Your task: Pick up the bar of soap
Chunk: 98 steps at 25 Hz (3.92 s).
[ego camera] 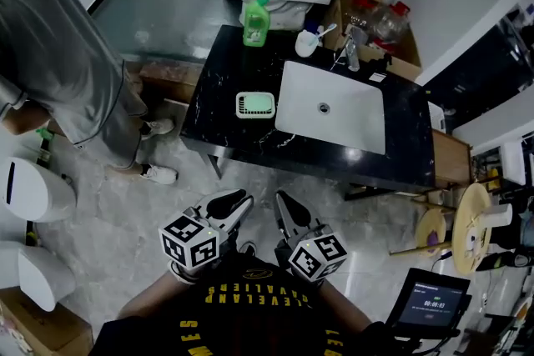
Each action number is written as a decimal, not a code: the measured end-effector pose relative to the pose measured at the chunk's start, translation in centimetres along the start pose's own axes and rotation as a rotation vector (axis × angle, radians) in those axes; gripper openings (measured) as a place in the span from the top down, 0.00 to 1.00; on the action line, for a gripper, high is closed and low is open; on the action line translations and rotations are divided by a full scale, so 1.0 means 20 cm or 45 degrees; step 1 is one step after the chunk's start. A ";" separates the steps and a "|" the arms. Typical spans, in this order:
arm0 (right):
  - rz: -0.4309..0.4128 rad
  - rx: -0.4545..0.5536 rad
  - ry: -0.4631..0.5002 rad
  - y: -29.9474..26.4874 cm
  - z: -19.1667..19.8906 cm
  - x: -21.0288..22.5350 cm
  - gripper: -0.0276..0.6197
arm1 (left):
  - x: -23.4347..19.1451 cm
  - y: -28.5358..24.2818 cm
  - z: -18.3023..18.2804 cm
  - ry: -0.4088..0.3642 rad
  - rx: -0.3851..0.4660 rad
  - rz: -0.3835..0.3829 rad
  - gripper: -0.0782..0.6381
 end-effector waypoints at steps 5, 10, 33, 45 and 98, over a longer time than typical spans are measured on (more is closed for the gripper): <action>0.032 0.012 0.003 -0.20 -0.15 0.10 0.93 | -0.18 -0.08 -0.19 0.001 0.010 0.000 0.76; 0.063 0.002 0.073 -0.41 -0.33 0.19 0.93 | -0.34 -0.16 -0.38 -0.001 0.028 0.021 0.76; -0.090 -0.542 0.774 -1.11 -0.49 0.55 0.71 | -0.77 -0.29 -0.61 0.143 0.097 -0.112 0.76; -0.386 -1.117 1.353 -1.37 -0.17 0.64 0.60 | -0.91 -0.30 -0.58 0.262 0.178 -0.195 0.76; -0.223 -0.763 0.377 -1.30 -0.44 0.60 0.55 | -0.91 -0.27 -0.62 0.243 0.144 -0.165 0.76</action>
Point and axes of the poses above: the fingertips, and each gripper's own axes: y backward along the fingers, x to its right, z out of its underside, the point moved 2 cm from there along y, backward along the fingers, and after that the axes turned 4 degrees about -x, right-handed, at the moved point
